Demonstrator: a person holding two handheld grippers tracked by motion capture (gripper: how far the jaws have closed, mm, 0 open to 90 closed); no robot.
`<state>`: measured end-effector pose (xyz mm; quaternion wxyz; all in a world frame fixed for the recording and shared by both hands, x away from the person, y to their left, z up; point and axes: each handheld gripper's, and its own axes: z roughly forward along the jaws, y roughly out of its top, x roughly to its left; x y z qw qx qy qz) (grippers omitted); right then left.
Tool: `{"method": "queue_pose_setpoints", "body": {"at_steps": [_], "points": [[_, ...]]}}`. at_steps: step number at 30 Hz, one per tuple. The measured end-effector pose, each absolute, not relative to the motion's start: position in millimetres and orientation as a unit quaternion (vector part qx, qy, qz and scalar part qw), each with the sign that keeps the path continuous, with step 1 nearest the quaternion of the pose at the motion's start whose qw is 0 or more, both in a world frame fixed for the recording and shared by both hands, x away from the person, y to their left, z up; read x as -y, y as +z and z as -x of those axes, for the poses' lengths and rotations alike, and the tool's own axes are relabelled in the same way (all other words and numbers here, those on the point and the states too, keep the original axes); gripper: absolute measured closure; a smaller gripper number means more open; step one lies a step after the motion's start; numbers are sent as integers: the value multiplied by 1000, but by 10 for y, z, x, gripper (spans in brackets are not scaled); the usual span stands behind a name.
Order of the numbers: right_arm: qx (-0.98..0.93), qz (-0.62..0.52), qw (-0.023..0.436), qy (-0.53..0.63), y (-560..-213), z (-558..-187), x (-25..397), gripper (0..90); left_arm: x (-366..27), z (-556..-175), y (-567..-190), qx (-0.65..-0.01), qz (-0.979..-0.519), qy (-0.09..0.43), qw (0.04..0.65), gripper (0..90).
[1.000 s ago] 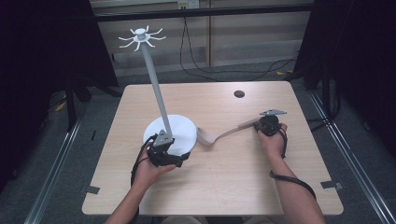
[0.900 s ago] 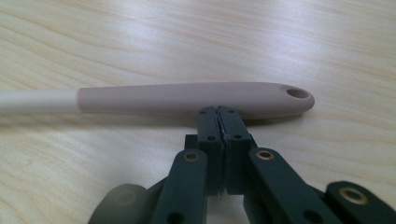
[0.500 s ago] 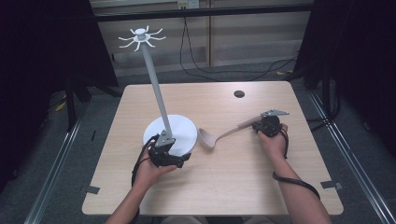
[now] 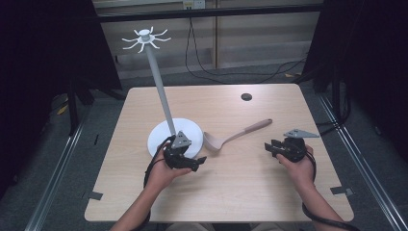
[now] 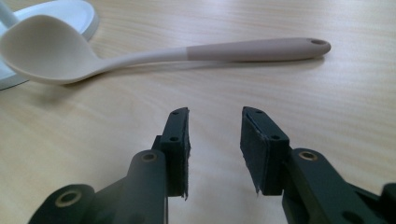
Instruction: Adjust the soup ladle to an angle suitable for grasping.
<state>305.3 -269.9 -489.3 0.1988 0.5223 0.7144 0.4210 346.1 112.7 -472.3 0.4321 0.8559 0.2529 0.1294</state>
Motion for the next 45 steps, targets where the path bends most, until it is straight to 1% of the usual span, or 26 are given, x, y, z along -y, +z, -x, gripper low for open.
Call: {"method": "queue_pose_setpoints", "body": {"at_steps": [9, 13, 17, 26, 31, 38, 40, 45], "points": [[-723, -511, 182, 428, -4878, -2701, 2698, 451, -850, -3542, -4662, -236, -859, 123, 437, 174], [-722, -512, 175, 431, -4890, -2641, 2683, 409, -690, -3608, -4579, -228, -864, 123, 433, 184], [-722, -508, 174, 436, -4871, -2621, 2657, 392, -521, -3695, -4528, -219, -876, 113, 416, 209], [-722, -507, 172, 438, -4870, -2611, 2656, 344, -236, -3847, -4501, -233, -884, 99, 394, 269], [-721, -508, 168, 440, -4869, -2615, 2665, 340, -112, -3921, -4505, -237, -891, 88, 377, 319], [-721, -507, 166, 441, -4867, -2612, 2673, 339, 72, -4026, -4511, -236, -901, 84, 354, 368], [-722, -507, 166, 441, -4870, -2614, 2672, 339, 112, -4056, -4508, -227, -909, 85, 339, 384], [-724, -505, 165, 441, -4871, -2614, 2677, 337, 237, -4120, -4541, -227, -919, 80, 313, 439]]}}
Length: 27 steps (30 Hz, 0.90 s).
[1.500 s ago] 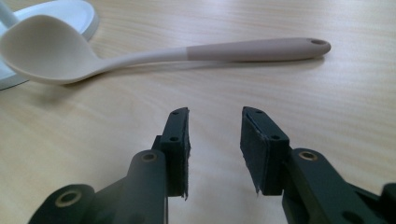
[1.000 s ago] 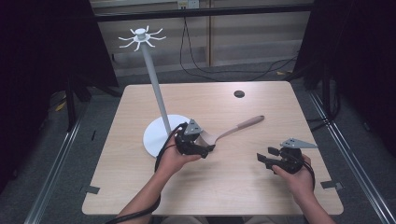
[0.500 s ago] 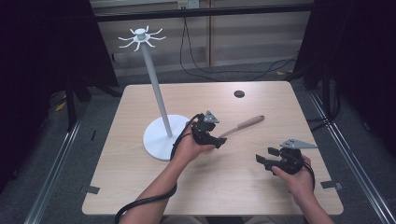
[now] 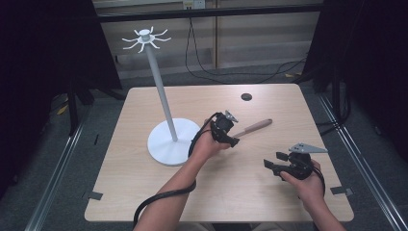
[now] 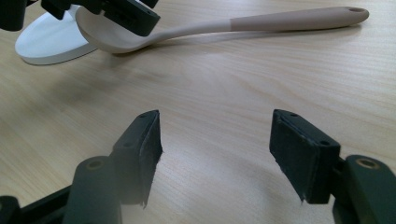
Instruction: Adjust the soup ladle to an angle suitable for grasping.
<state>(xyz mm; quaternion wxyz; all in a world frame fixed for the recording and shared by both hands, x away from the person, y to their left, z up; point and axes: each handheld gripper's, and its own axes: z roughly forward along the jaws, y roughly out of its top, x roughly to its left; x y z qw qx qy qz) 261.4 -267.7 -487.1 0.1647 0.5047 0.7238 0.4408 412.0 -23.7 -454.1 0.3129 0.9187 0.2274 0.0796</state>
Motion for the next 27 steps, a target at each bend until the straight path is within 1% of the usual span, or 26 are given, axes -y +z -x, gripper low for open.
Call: {"method": "queue_pose_setpoints", "body": {"at_steps": [5, 8, 15, 17, 19, 21, 22, 24, 27], "points": [[-722, -506, 165, 442, -4859, -2605, 2697, 323, 359, -4182, -4566, -227, -929, 77, 282, 488], [-721, -507, 164, 443, -4859, -2598, 2712, 310, 420, -4198, -4594, -230, -931, 85, 269, 520], [-721, -508, 169, 441, -4835, -2592, 2730, 255, 531, -4271, -4657, -226, -944, 80, 226, 570], [-723, -505, 169, 439, -4832, -2590, 2726, 244, 554, -4292, -4645, -223, -947, 78, 218, 594], [-727, -502, 169, 436, -4831, -2589, 2717, 229, 571, -4306, -4635, -224, -948, 77, 213, 639], [-732, -497, 174, 432, -4830, -2590, 2707, 215, 579, -4326, -4636, -223, -948, 88, 211, 635], [-733, -497, 176, 430, -4828, -2591, 2700, 209, 581, -4332, -4631, -227, -947, 91, 209, 614], [-735, -495, 178, 427, -4822, -2588, 2694, 205, 583, -4339, -4641, -231, -946, 84, 211, 622], [-738, -491, 180, 427, -4806, -2582, 2687, 205, 577, -4372, -4657, -232, -946, 91, 208, 614]]}}
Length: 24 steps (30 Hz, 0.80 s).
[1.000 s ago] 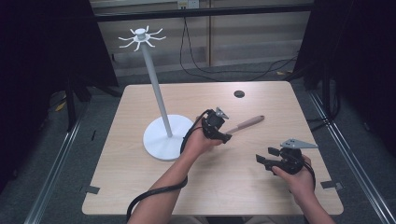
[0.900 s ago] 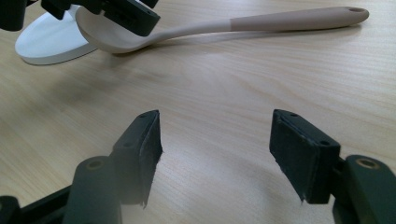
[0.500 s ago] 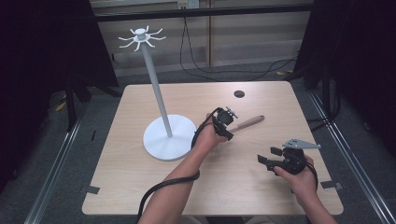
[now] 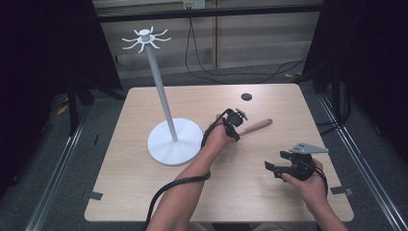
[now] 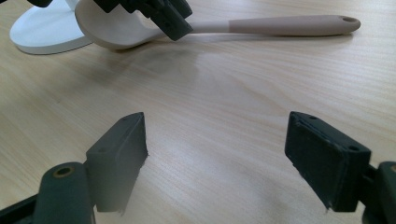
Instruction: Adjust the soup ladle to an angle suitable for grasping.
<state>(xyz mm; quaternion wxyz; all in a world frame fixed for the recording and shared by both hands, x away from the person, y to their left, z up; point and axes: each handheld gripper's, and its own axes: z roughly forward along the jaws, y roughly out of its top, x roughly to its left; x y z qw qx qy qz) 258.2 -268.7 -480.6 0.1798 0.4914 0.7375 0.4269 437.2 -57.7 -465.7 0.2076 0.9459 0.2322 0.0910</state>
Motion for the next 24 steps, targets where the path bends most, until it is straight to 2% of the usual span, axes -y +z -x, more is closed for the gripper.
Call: {"method": "queue_pose_setpoints", "body": {"at_steps": [6, 9, 24], "points": [[-738, -490, 179, 427, -4797, -2579, 2696, 205, 603, -4405, -4743, -233, -949, 77, 199, 619], [-736, -492, 179, 429, -4792, -2572, 2710, 206, 586, -4420, -4734, -234, -950, 81, 192, 741], [-736, -494, 176, 427, -4804, -2576, 2706, 208, 328, -4146, -4679, -213, -962, 42, 168, 778]]}}
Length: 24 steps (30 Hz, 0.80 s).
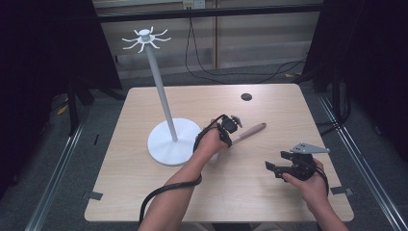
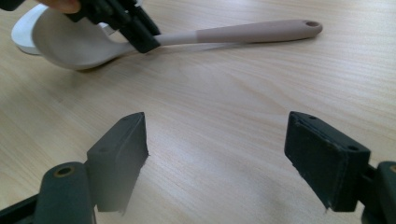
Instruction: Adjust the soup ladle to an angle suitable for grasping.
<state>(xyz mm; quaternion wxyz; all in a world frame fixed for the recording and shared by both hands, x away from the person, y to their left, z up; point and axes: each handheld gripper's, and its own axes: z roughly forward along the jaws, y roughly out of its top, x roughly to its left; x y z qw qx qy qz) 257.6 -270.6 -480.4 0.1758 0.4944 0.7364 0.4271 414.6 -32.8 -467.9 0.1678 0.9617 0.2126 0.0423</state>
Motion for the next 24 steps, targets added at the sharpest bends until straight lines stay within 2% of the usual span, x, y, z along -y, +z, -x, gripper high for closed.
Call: {"method": "queue_pose_setpoints", "body": {"at_steps": [13, 24], "points": [[-739, -495, 176, 423, -4821, -2599, 2690, 208, 10, -3798, -4657, -203, -966, 26, 160, 776], [-738, -497, 175, 422, -4821, -2590, 2714, 208, 180, -3900, -4563, -208, -961, 25, 178, 729]]}}
